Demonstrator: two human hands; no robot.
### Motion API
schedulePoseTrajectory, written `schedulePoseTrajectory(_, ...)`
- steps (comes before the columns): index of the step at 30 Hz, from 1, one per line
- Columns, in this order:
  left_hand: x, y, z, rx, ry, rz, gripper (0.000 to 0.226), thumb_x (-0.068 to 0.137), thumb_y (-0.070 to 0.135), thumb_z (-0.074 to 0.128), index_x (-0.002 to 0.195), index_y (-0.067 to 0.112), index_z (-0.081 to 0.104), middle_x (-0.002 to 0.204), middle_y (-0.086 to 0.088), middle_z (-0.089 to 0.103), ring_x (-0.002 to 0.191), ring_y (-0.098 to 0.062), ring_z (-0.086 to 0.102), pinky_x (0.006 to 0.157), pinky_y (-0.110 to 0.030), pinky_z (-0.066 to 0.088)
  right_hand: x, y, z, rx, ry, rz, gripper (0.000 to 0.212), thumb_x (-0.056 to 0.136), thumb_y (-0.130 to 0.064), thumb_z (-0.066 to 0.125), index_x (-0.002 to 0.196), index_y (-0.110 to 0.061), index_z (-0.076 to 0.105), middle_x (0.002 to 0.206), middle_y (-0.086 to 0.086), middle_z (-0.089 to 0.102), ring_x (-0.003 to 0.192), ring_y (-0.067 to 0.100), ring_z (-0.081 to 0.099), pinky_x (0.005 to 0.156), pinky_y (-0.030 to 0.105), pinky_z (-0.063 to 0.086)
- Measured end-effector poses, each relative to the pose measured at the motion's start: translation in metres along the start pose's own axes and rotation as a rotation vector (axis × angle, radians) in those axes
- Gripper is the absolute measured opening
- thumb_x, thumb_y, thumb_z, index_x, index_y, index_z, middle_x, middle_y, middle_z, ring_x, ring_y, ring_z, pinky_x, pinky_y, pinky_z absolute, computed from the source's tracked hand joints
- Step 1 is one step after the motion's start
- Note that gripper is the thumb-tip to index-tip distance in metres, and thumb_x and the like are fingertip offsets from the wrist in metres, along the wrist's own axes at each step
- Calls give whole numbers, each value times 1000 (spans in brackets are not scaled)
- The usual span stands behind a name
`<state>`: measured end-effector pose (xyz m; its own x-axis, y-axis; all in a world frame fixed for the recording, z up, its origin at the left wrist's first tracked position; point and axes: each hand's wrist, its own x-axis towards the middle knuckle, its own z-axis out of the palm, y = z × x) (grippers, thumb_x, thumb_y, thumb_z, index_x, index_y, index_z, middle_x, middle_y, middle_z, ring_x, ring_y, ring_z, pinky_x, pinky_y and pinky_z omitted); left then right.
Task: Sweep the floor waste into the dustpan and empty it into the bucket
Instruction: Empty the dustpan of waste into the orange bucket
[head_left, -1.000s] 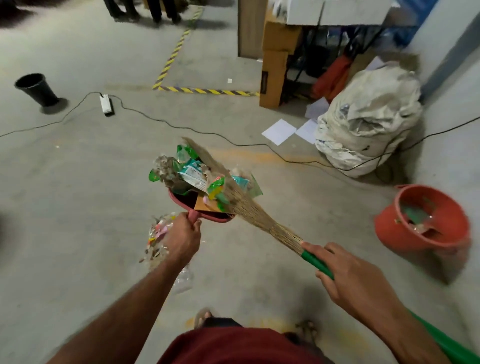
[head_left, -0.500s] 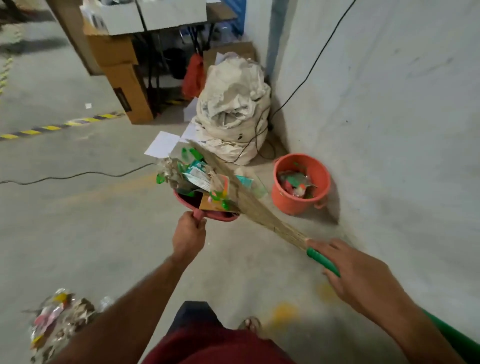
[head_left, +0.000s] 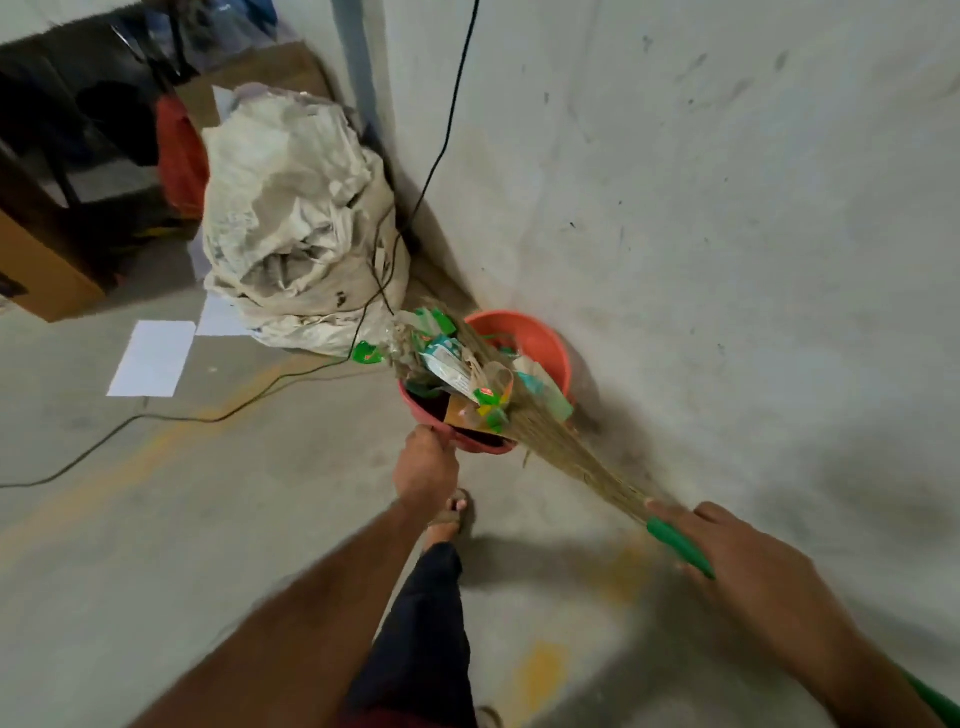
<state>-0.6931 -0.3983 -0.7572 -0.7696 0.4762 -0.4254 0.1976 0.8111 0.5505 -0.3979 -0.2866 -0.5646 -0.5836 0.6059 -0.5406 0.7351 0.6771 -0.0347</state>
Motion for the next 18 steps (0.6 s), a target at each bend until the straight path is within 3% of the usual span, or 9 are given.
schedulePoseTrajectory(3, 76, 28, 24, 127, -75, -1, 26, 100, 30, 50, 118, 15, 58, 113, -5, 61, 102, -25, 63, 72, -33, 47, 76, 8, -9, 39, -58, 50, 61, 100, -33, 46, 151, -55, 21, 129, -15, 49, 107, 9, 60, 83, 24, 55)
schedulePoseTrajectory(9, 204, 76, 76, 409, -233, -11, 34, 97, 16, 53, 131, 11, 55, 128, -11, 56, 118, -32, 60, 95, -43, 50, 227, 23, 1, 119, -150, 82, 63, 97, -31, 53, 151, -51, 28, 117, -12, 51, 92, 11, 58, 74, 24, 53)
schedulePoseTrajectory(12, 270, 83, 123, 593, -273, 56, 36, 96, 13, 52, 130, 15, 61, 130, -9, 60, 120, -29, 60, 94, -41, 52, 310, 34, 31, 130, -195, 92, 58, 98, -25, 50, 149, -46, 33, 105, -10, 49, 83, 9, 54, 61, 18, 41)
schedulePoseTrajectory(18, 365, 78, 200, 878, -315, 193, 26, 98, 19, 53, 120, 16, 67, 123, -9, 64, 112, -27, 63, 82, -36, 51, 443, 36, 112, 92, -186, 116, 54, 92, -21, 54, 141, -42, 44, 97, -5, 51, 72, 18, 60, 64, 35, 54)
